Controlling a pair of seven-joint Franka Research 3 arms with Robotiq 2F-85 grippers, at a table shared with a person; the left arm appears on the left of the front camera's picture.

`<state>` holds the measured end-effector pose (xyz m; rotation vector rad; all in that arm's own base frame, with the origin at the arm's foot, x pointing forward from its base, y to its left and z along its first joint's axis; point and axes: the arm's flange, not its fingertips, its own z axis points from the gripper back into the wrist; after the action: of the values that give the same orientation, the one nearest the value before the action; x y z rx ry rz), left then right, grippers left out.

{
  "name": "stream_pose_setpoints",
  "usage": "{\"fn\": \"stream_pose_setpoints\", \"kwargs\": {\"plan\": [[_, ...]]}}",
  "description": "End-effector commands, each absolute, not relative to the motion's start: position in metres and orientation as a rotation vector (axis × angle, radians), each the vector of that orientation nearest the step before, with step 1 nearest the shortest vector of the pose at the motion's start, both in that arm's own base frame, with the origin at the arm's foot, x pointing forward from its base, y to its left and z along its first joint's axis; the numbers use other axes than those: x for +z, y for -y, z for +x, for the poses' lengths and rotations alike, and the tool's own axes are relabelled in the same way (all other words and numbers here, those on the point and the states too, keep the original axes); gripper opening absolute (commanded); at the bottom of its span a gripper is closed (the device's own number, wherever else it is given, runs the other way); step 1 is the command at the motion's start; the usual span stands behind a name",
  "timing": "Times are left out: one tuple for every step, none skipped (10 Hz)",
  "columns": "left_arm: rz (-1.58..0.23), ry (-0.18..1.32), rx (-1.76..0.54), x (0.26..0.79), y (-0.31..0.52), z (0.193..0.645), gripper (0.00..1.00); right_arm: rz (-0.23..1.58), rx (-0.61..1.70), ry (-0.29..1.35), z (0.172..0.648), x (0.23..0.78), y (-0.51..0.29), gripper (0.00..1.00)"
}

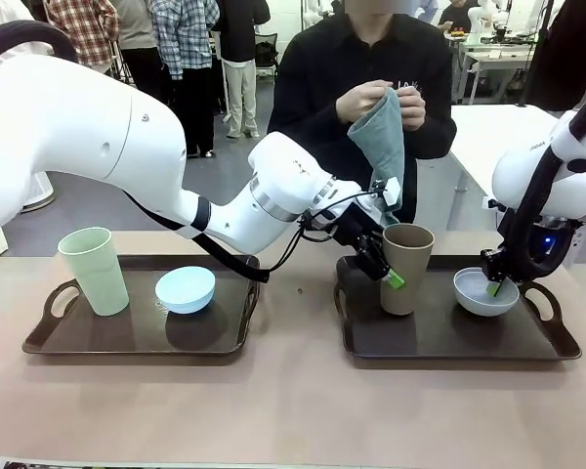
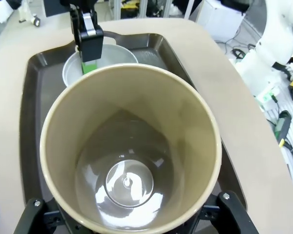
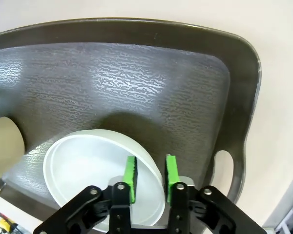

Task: Set up a tray with a mat and arrange the tableware.
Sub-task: Pick up the Picnic Bowl and Reusable plastic cup from the Handle tray in front of the human's position and hold them in the air.

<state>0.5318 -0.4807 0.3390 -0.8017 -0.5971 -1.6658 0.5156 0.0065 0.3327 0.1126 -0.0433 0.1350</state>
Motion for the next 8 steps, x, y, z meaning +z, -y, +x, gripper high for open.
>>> {"fn": "stream_pose_setpoints", "kwargs": {"plan": [[-0.806, 0.594, -1.659, 0.351, 0.472, 0.525, 0.00, 0.115, 0.148, 0.067, 0.517, 0.333, -0.006, 0.00], [-0.802, 0.592, -1.659, 0.352, 0.470, 0.524, 0.31, 0.108, 0.147, 0.069, 0.518, 0.335, -0.007, 0.00], [-0.794, 0.592, -1.657, 0.355, 0.467, 0.523, 0.00, 0.099, 0.149, 0.067, 0.519, 0.336, -0.007, 0.00], [-0.792, 0.603, -1.655, 0.360, 0.463, 0.523, 0.00, 0.092, 0.148, 0.072, 0.518, 0.339, -0.008, 0.00], [-0.786, 0.594, -1.650, 0.366, 0.458, 0.518, 0.00, 0.081, 0.114, 0.105, 0.513, 0.349, -0.009, 0.00], [-0.782, 0.573, -1.650, 0.382, 0.448, 0.506, 0.00, 0.084, 0.106, 0.151, 0.495, 0.374, -0.012, 0.00], [-0.775, 0.582, -1.641, 0.406, 0.438, 0.493, 0.00, 0.066, 0.094, 0.198, 0.474, 0.405, -0.015, 0.00], [-0.763, 0.606, -1.635, 0.434, 0.430, 0.479, 0.00, 0.051, 0.092, 0.253, 0.450, 0.435, -0.017, 0.00]]}}
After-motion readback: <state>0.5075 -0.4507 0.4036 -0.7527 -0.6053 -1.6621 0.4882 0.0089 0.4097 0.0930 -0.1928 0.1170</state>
